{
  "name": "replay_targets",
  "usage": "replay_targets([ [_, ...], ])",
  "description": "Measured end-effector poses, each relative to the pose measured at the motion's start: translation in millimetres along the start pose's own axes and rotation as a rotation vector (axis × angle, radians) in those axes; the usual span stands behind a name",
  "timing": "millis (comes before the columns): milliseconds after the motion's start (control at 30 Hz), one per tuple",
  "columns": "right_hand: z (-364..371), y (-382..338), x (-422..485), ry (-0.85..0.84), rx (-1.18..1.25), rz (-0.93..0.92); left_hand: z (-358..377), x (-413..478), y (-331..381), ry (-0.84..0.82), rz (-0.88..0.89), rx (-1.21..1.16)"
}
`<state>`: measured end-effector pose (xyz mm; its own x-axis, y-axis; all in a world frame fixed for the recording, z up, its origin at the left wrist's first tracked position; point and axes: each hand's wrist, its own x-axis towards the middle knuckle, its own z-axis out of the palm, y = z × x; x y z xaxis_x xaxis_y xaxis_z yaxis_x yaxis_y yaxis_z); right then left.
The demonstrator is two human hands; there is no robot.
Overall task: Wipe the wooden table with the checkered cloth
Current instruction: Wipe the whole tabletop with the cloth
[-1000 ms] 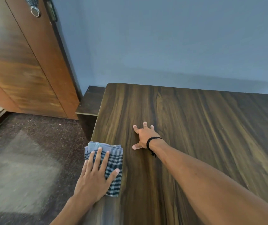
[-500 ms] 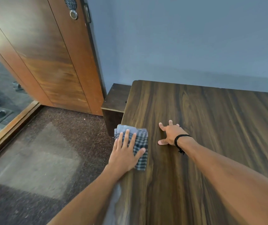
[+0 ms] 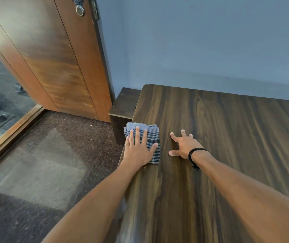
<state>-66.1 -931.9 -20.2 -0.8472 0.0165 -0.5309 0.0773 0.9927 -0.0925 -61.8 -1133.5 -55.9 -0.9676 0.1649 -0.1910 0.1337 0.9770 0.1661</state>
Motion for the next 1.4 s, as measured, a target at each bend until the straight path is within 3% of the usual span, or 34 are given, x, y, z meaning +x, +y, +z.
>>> replay_targets([
  [200, -0.9, 3.7, -1.0, -0.009, 0.002, -0.023, 48.0, -119.3, -25.3, 0.112, 0.204, -0.018],
  [300, -2.6, 2.3, -1.5, 0.002, 0.016, -0.016, 48.9, -118.5, -40.5, 0.092, 0.164, 0.008],
  [500, 2.4, -5.2, -14.0, 0.009, -0.037, -0.001, 8.9, -22.9, -12.5, 0.023, 0.017, -0.014],
  [767, 12.8, 8.4, -40.2, -0.071, -0.172, -0.057, 61.9, -212.6, -52.5, 0.088, 0.098, -0.015],
  [1000, 11.9, 6.2, -42.9, -0.029, -0.130, -0.037, 28.8, -126.8, -39.5, 0.057, 0.053, 0.014],
  [1267, 15.1, 6.3, -48.2, -0.017, -0.122, -0.036, 75.7, -265.5, -50.5, 0.122, 0.060, -0.015],
  [1400, 15.6, 5.8, -49.5, 0.017, -0.122, -0.036, 65.2, -237.4, -52.2, 0.126, 0.050, -0.006],
])
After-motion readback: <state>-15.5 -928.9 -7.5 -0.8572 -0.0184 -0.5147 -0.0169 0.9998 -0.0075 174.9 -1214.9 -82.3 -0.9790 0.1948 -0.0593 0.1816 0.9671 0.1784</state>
